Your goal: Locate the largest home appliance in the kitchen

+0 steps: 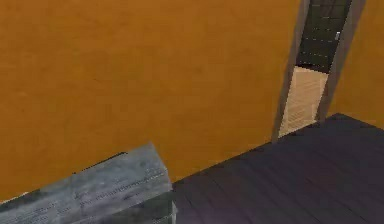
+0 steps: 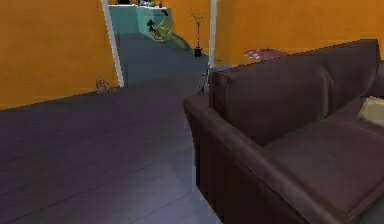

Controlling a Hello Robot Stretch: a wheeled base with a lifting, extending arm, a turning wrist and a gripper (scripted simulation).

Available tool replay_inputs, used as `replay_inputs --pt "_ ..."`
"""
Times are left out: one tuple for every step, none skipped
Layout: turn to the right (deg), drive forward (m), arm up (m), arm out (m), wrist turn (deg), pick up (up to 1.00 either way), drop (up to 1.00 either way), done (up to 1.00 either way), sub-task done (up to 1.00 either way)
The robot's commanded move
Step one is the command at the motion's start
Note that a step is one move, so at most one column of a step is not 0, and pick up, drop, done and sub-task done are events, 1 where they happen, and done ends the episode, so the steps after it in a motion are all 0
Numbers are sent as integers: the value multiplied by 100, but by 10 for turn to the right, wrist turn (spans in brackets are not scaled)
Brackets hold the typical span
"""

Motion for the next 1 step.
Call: replay_inputs --pt "450 0 0 0 0 0 0 0 0"
